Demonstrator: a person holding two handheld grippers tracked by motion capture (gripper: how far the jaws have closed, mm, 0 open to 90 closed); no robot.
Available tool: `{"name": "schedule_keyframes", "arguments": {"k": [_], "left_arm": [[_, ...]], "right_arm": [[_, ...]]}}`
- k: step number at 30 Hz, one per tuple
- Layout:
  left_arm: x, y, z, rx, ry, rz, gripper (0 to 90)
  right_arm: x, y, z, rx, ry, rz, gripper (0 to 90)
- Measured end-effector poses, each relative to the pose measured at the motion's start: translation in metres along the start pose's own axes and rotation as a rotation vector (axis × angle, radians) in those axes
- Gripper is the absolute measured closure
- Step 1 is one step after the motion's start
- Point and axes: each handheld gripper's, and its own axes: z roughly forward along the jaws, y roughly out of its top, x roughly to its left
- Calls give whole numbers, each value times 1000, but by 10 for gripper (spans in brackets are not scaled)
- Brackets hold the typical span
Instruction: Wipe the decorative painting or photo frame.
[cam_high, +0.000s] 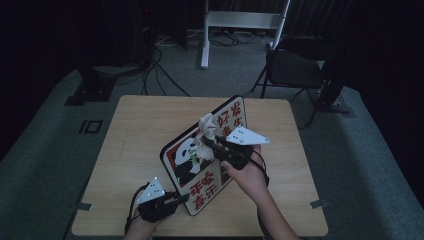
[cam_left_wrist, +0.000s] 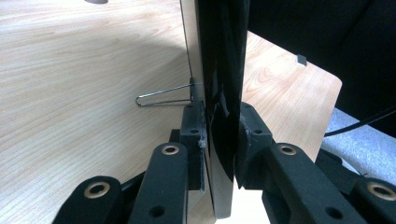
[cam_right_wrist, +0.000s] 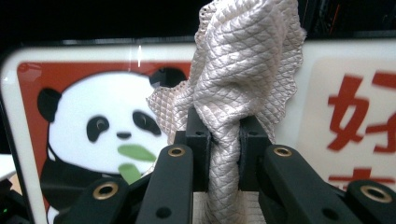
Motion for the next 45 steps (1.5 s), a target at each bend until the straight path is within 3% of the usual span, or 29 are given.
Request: {"name": "schedule_keyframes", "arguments": {"k": [45], "left_arm": [[-1, 0, 1, 3, -2, 1, 768]], "right_arm": [[-5, -117, -7, 266, -17, 85, 788]]}}
